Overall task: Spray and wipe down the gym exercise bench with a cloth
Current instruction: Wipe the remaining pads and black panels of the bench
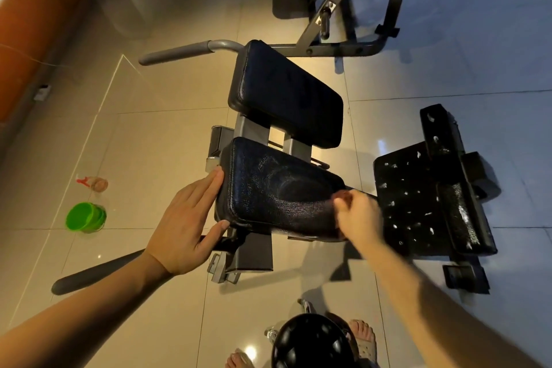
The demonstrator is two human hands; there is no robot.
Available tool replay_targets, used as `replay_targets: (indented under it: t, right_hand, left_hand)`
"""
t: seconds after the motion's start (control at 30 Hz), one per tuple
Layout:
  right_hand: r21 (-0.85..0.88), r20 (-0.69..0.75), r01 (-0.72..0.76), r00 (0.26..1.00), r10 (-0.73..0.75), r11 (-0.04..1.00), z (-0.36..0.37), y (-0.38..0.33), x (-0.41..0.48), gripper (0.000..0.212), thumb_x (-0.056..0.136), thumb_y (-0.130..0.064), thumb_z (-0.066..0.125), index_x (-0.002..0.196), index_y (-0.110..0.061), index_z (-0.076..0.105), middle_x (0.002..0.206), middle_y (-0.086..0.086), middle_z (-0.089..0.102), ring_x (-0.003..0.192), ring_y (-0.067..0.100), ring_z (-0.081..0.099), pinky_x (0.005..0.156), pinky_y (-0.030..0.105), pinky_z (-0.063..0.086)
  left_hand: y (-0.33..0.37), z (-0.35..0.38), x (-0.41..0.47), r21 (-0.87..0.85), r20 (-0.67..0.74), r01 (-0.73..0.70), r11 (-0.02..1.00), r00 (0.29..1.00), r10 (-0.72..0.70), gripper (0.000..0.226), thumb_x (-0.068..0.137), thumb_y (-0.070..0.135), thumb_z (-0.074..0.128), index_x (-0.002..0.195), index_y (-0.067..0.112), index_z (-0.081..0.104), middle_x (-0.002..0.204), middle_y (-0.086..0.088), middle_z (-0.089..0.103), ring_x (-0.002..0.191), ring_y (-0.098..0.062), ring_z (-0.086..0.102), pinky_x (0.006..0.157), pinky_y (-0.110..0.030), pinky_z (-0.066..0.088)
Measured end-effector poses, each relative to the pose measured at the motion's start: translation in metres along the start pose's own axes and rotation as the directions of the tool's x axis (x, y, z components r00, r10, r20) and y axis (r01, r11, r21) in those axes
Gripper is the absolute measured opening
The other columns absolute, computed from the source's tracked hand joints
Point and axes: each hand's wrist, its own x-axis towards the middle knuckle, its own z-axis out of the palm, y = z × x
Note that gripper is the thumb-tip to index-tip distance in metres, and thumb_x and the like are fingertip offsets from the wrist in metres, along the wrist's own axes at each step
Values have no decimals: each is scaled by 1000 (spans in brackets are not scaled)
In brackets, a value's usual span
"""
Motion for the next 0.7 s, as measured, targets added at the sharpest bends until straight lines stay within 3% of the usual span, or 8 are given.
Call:
replay_targets:
  t: [0.1,0.2,0.27,0.33,0.4,0.5,0.57,0.7]
  right_hand:
    - [45,-32,-65,997,66,997,7,-32,29,24,101,-29,61,115,-11,66,108,8,69,102,28,65,77,33,48]
    - [234,-26,192,981,-191,953,16,-92,-2,21,101,-29,61,115,-15,67,103,-3,61,97,14,59,73,22,41]
    - [300,50,401,899,-434,866,11,-101,-43,15,99,-27,64,112,-20,67,100,-11,54,90,0,51,70,11,38]
    - [294,88,507,830,-551,810,8,-75,-58,14,98,-25,67,111,-20,67,101,-13,56,91,1,53,78,12,44]
    - [216,110,377,907,-406,901,5,-30,-32,19,97,-27,67,116,-22,67,108,-9,62,101,9,59,91,22,50]
    - [64,143,26,989,-35,998,-15,20,14,22,97,-28,67,118,-20,66,103,-1,67,104,24,67,90,43,58]
    - [215,74,-120,992,106,969,-29,27,37,27,98,-27,67,121,-14,65,106,5,68,102,28,68,83,45,61]
    - [401,-134,-35,986,97,915,-51,-2,67,17,96,-19,69,110,-14,61,95,-4,62,89,19,64,67,28,55]
  left_hand:
    - [1,1,-1,1,5,-3,1000,1000,3,79,99,52,38,164,14,14,169,-6,23,152,-23,31,122,-46,29]
    - [-2,0,1,19,5,7,1000,1000,-8,79,99,53,36,164,15,14,169,-6,24,151,-25,33,122,-45,29]
    - [-2,-1,1,23,8,17,1000,1000,-17,79,99,54,35,164,15,15,169,-6,24,151,-24,32,123,-45,28]
    - [-2,-1,0,24,6,20,1000,1000,-21,78,99,55,35,164,15,15,169,-6,24,151,-24,32,123,-43,27]
    - [0,1,-2,14,7,28,1000,1000,-28,78,100,56,34,164,16,16,169,-5,25,150,-25,34,123,-43,28]
    - [0,0,-2,20,0,29,999,1000,-29,78,100,56,34,164,17,16,168,-5,26,148,-25,36,122,-42,28]
    - [-1,-2,0,20,-2,31,999,1000,-31,78,100,56,34,164,17,16,167,-6,28,147,-26,37,122,-42,28]
    - [-2,-2,1,22,5,26,999,1000,-26,78,100,56,35,164,16,16,167,-7,28,147,-27,38,121,-44,30]
